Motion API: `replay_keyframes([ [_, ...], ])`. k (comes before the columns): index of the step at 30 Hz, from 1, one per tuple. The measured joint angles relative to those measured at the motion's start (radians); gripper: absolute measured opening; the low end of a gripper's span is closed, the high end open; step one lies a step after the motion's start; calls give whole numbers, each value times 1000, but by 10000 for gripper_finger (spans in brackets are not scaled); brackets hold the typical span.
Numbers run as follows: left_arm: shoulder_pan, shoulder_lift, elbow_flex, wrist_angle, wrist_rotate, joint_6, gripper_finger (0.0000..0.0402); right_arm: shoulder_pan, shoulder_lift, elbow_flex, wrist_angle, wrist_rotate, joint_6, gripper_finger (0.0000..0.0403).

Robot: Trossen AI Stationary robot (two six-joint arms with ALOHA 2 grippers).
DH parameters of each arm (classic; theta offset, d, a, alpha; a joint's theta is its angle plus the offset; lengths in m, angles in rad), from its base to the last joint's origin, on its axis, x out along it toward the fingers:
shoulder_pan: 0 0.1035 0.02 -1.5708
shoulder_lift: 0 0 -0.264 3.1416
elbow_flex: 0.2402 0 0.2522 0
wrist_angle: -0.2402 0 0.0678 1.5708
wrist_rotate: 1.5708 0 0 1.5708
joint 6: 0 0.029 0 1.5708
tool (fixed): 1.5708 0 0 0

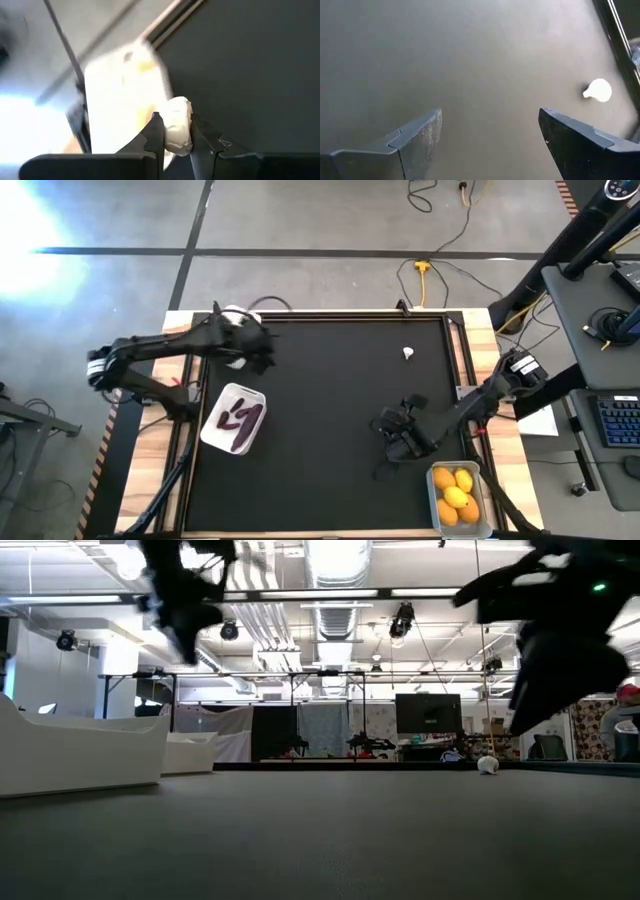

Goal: Sort produce into baskets
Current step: Put the garlic into the top white bin

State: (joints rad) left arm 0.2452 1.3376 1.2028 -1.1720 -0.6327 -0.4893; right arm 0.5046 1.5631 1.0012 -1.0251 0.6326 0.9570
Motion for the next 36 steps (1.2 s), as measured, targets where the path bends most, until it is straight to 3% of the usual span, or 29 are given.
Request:
replay_keyframes([
  [4, 163, -106, -193, 44, 86, -28, 42, -75, 0, 0, 104, -9, -153, 325],
  [8, 333, -127, -331, 155, 111, 21, 42, -141, 0, 43, 120, -95, -275, 325],
  [14, 467, -92, -465, 407, 199, 114, 48, -185, -4, 157, -76, -105, -323, 325],
  [18, 491, -57, -497, 460, 189, 125, 74, -246, -8, 195, -206, -57, -312, 324],
  [27, 484, -65, -498, 439, 127, 207, 187, -595, -60, 93, -216, -174, -262, 301],
  [31, 457, -145, -498, 405, 127, 193, 227, -780, -111, -5, -120, -194, -262, 284],
  [36, 361, -331, -498, 425, 127, 178, 243, -974, -152, -96, 86, -228, -347, 279],
])
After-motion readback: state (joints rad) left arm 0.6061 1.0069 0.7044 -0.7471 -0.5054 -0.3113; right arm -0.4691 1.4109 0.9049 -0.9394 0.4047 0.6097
